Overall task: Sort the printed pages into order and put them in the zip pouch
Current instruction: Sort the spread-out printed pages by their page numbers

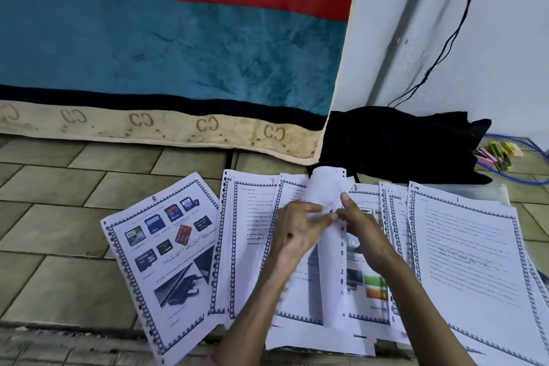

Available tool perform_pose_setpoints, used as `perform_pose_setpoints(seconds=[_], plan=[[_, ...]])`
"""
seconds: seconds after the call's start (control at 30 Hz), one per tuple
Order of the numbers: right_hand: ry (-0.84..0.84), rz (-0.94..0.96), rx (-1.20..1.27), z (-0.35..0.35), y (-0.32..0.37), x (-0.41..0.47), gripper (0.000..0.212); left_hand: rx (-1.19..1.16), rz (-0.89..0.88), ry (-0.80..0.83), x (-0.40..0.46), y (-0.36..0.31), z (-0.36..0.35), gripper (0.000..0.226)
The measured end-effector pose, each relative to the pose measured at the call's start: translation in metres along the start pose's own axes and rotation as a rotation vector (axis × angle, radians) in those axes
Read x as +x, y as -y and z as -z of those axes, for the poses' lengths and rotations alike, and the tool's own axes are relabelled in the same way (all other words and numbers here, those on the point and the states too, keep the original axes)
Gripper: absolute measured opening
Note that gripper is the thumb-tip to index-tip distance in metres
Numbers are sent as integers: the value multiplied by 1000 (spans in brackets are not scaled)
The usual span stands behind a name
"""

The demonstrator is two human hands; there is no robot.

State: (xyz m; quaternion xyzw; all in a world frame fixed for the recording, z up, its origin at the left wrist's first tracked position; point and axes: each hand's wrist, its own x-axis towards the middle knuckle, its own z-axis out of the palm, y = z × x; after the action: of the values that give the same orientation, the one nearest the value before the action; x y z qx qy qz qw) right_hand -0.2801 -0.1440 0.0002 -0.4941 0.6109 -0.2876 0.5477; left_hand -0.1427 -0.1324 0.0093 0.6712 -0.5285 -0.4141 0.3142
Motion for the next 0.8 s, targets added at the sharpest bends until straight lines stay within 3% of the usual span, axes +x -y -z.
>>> perform_pose_setpoints(seconds=[0.07,0.27,0.33,0.43,0.53,0.67,0.8], plan=[[-71,-12,37,0,-2,5,38,-26,-19,113,-2,-2,-11,36],[-264,-74,122,11,-10,11,51,-219,73,-23,14,23,5,36],[-290,-80,129,11,-9,13,57,-315,177,45,20,33,17,38],[-283,-100,105,10,-9,15,56,-568,416,183,27,45,36,60],[-241,-139,132,11,-10,15,50,-689,505,189,35,61,54,69],[-194,-61,95,16,-13,14,45,-670,522,168,40,74,65,57],[-252,-19,96,21,-16,13,49,-567,396,86,35,74,58,23]])
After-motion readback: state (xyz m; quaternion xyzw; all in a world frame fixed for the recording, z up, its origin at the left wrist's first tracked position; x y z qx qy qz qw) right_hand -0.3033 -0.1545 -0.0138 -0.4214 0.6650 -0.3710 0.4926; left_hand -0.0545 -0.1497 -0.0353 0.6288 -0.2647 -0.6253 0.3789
